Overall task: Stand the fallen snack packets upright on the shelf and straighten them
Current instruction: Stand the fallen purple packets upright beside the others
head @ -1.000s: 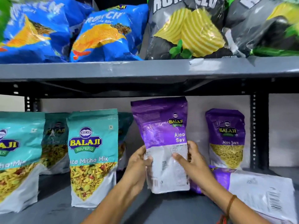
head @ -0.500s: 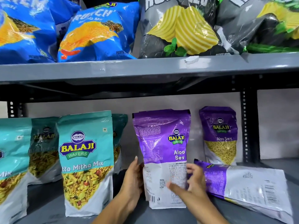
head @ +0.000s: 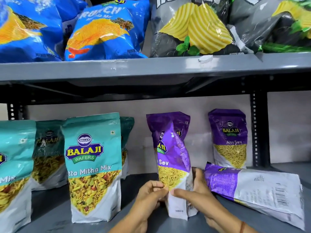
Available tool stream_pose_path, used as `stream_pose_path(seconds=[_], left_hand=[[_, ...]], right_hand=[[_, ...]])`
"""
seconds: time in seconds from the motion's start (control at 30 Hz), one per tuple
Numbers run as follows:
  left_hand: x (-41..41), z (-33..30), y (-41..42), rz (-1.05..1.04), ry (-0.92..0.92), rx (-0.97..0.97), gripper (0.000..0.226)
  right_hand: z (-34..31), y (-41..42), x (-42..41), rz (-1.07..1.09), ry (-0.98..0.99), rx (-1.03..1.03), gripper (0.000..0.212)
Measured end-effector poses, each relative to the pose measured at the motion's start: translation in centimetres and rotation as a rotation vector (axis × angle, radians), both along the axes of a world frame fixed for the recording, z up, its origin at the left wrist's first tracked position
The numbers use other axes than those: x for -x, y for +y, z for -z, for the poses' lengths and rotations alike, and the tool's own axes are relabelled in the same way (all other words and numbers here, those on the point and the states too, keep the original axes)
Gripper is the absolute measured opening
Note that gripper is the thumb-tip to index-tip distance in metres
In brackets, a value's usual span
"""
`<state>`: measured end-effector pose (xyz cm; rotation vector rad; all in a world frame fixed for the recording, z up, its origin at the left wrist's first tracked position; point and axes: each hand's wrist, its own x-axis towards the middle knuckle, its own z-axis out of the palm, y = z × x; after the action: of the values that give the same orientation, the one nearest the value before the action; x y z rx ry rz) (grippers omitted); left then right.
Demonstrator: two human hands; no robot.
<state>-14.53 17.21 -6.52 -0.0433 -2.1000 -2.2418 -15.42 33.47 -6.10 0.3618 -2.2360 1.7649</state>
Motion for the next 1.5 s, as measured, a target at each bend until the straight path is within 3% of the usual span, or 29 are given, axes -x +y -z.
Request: stream_pose_path(seconds=[0.07,0.17,0.23,0.3,0.47,0.67,0.83,0.9,1.0,1.13,1.2,1.3,1.37,1.43,1.5], left_hand=[[0.1,-0.2,-0.4,-0.032,0.021,-0.028,0.038],[1.0,-0.4,-1.4,-0.08,0.105,0.02,0.096],[1.5,-0.5,-2.0,0.015,0.139,0.094,0.115],[2.0,-0.7,-2.3,0.147,0.133,0.104,0.121],[2.4,-0.2,-1.8,0.194,0.137,0.077,0.086],[1.9,1.5,-1.0,-0.069,0.192,0.192,0.114],[0.4,1.0,-0.3,-0.156,0.177,0.145,0.109],[-0.9,0.6,0.6,-0.308,0.196,0.067,0.112],[-4.0,-1.0,3.5,-0.493,0.288,-0.025,0.097],[-6.6,-1.9,8.9,-0.256,0.275,-0.237,0.102],[-7.4,-2.0,11.7,-0.075,0.118,-0.339,0.101],[-8.4,-1.4,14.5,0.182,-0.138,-0.462,0.101],[-8.6,-1.5,16.2,0.27,-0.281,-0.536,0.062],[-8.5,-1.7,17.7,0.276,-0.337,-0.524,0.024],[-7.6,-2.0,19.7,0.229,-0.394,-0.513,0.011]], right_hand=[[-0.2,0.7,0.3,-0.081,-0.063,0.096,0.069],[-0.9,2.1,0.8,-0.24,-0.176,0.201,0.046],[-1.1,2.7,1.3,-0.224,-0.196,0.198,0.042],[-0.9,2.8,1.6,-0.162,-0.183,0.172,0.042],[-0.3,2.8,2.1,-0.091,-0.148,0.153,0.038],[-0.1,2.6,2.7,-0.082,-0.169,0.13,0.036],[-0.6,2.1,1.5,-0.08,-0.176,0.108,0.034],[-1.0,2.2,0.6,-0.046,-0.144,0.12,0.034],[-2.6,3.5,-1.4,0.026,-0.013,0.111,0.039],[-6.5,8.3,-3.1,0.126,0.191,-0.027,0.034],[-8.9,12.6,-2.7,0.204,0.202,-0.069,0.028],[-10.1,19.9,-0.4,0.241,0.126,-0.297,0.015],[-8.9,24.2,1.9,0.26,0.032,-0.457,0.01],[-7.5,26.4,4.0,0.317,-0.138,-0.559,0.02],[-6.6,27.5,4.9,0.203,-0.306,-0.661,0.03]])
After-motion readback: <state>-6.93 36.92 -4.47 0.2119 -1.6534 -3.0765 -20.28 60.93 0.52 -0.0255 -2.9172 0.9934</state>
